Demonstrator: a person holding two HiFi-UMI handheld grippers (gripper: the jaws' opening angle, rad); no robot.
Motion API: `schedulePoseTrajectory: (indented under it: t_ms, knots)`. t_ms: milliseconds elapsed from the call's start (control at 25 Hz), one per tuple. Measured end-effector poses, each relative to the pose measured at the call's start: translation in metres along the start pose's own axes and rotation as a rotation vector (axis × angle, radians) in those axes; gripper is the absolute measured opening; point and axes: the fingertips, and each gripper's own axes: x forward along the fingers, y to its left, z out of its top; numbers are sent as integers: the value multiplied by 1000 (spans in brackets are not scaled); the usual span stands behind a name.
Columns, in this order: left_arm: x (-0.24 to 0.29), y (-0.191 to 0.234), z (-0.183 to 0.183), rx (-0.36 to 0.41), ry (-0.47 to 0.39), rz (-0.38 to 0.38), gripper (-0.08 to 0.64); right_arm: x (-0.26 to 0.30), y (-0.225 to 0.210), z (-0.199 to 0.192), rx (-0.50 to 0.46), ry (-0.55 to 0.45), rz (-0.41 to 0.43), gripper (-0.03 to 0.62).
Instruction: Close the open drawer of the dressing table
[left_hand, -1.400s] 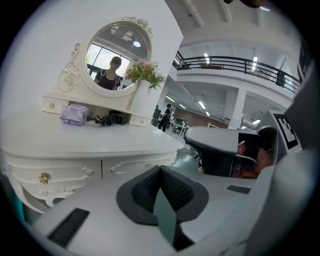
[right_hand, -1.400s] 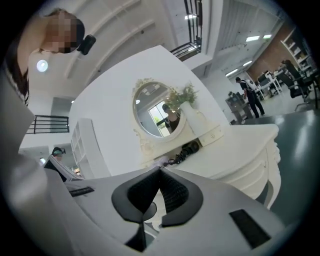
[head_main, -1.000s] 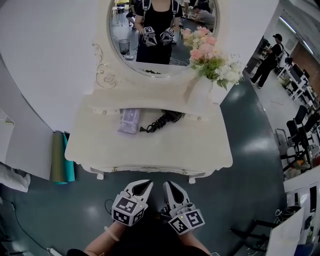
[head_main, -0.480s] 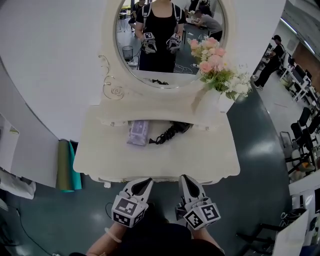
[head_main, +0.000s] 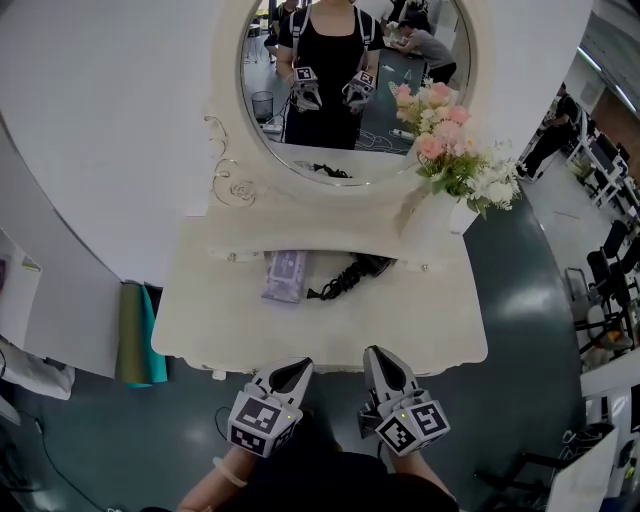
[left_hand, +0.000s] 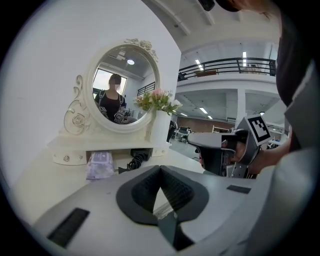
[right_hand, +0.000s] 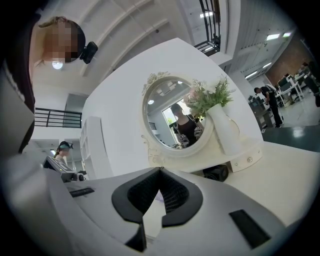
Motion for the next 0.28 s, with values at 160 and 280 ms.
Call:
schedulePoseTrajectory:
  t_ms: [160,280]
  knots:
    - [8,8,4,8,0,-8,17,7,-5,0,-19,3,-4,25]
    - [15,10,7,21,0,-22,17,11,-11,-1,-17,-3,-13,25]
